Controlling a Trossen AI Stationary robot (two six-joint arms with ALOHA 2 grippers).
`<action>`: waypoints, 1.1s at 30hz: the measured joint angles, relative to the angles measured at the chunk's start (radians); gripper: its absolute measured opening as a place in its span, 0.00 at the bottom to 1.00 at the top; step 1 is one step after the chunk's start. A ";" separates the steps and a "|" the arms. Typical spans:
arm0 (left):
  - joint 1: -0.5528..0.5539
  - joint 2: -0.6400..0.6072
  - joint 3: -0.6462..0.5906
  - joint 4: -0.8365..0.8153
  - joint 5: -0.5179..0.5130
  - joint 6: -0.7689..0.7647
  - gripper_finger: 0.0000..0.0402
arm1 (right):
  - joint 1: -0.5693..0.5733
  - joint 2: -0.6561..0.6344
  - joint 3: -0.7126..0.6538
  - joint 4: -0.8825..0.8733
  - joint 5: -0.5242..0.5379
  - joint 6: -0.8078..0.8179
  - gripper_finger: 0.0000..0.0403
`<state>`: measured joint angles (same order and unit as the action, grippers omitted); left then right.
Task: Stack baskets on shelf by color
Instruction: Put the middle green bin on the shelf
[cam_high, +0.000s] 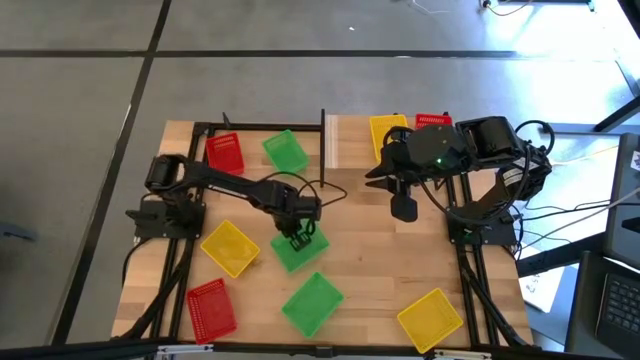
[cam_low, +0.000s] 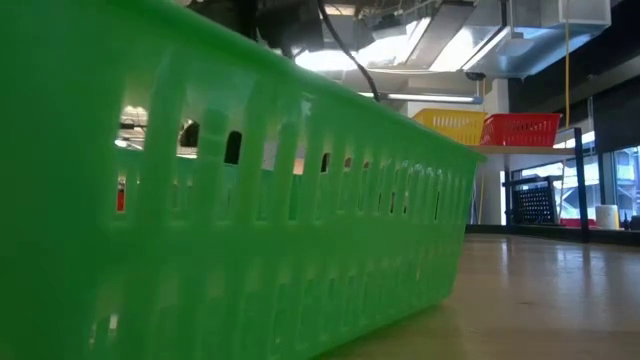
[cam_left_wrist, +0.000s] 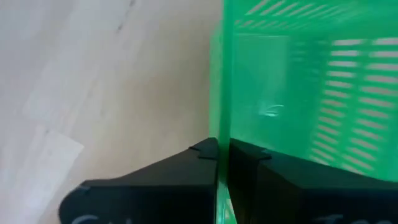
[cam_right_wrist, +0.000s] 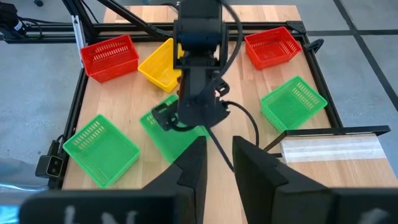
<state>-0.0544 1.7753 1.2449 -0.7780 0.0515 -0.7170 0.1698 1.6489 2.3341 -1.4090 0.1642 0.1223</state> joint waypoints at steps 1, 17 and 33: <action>0.000 -0.021 0.000 -0.004 0.009 0.004 0.01 | 0.000 0.000 0.000 0.000 0.000 0.000 0.19; 0.114 -0.273 0.306 -0.251 -0.181 -0.034 0.00 | 0.000 0.000 0.000 -0.002 0.003 -0.022 0.19; 0.415 -0.184 0.428 0.118 -0.105 -0.021 0.00 | 0.000 0.000 0.000 -0.029 0.265 -0.077 0.19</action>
<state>0.3611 1.5914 1.6725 -0.6601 -0.0535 -0.7379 0.1696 1.6489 2.3341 -1.4380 0.4290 0.0456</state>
